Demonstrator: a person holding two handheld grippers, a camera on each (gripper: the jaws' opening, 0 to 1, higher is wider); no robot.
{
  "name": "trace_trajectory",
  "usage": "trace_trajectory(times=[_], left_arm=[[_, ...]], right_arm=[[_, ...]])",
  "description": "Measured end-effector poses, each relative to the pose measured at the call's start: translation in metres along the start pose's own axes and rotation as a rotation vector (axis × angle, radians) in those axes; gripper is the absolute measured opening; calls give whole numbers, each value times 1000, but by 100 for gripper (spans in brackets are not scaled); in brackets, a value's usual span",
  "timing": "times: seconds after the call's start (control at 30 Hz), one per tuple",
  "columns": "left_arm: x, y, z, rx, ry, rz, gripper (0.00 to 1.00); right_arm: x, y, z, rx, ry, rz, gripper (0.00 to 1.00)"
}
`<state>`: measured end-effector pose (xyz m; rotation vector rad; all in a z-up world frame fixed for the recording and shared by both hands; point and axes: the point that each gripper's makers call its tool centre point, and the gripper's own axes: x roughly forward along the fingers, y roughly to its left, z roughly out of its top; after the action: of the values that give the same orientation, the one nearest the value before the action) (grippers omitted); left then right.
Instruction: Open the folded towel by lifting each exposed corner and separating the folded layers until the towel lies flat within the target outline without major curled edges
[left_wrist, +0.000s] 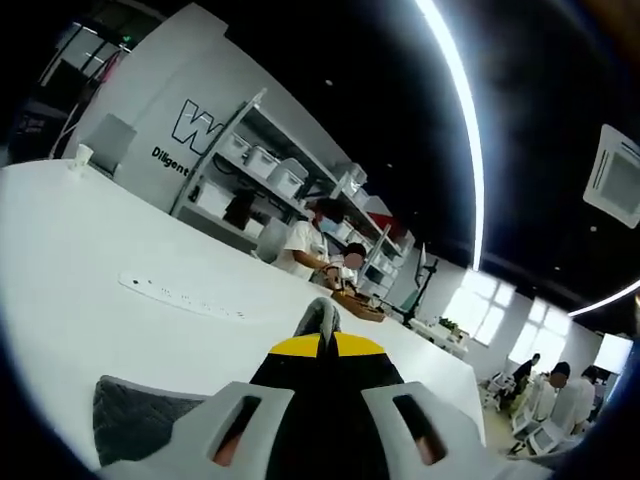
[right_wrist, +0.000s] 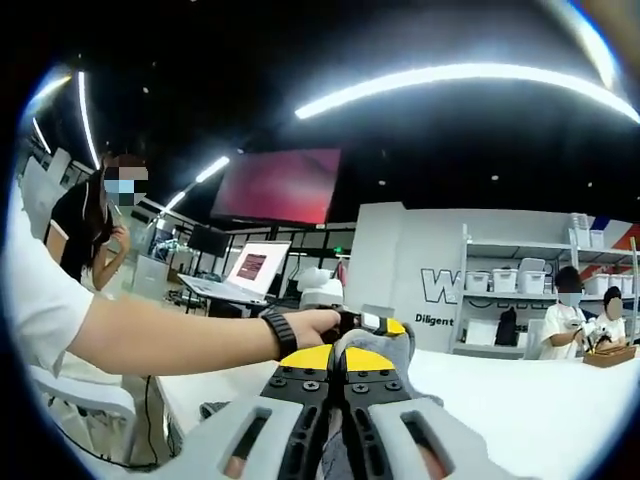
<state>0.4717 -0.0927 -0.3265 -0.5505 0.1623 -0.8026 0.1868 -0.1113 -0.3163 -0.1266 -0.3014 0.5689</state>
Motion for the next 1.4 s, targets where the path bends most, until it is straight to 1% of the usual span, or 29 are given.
trace_trajectory(times=[0.2, 0.33, 0.47, 0.6, 0.63, 0.77, 0.87, 1.0, 1.07, 1.17, 1.4], left_arm=[[5, -3, 0, 2, 1, -10, 0], [7, -10, 4, 7, -5, -19, 0], [9, -17, 3, 14, -5, -24, 0], [12, -22, 5, 19, -5, -30, 0], [13, -22, 7, 9, -9, -30, 0], [15, -31, 7, 21, -14, -42, 0], [19, -35, 8, 35, -14, -42, 0], [21, -37, 7, 33, -10, -46, 0], [24, -41, 6, 37, -7, -50, 0], [28, -45, 8, 46, -11, -52, 0], [35, -53, 7, 59, -9, -67, 0]], right_arm=[[-4, -6, 5, 4, -9, -12, 0], [-6, -8, 8, -6, -11, -16, 0], [-8, -9, 11, -17, -13, -21, 0], [-12, -14, 13, -44, -10, -34, 0], [-12, -16, 13, -46, -10, -40, 0], [-16, -21, 16, -45, -16, -47, 0], [-17, -23, 16, -50, -15, -51, 0], [-18, -23, 16, -57, -10, -52, 0], [-21, -26, 17, -81, -2, -64, 0], [-22, -28, 17, -74, -2, -60, 0], [-28, -35, 17, -90, 1, -79, 0]])
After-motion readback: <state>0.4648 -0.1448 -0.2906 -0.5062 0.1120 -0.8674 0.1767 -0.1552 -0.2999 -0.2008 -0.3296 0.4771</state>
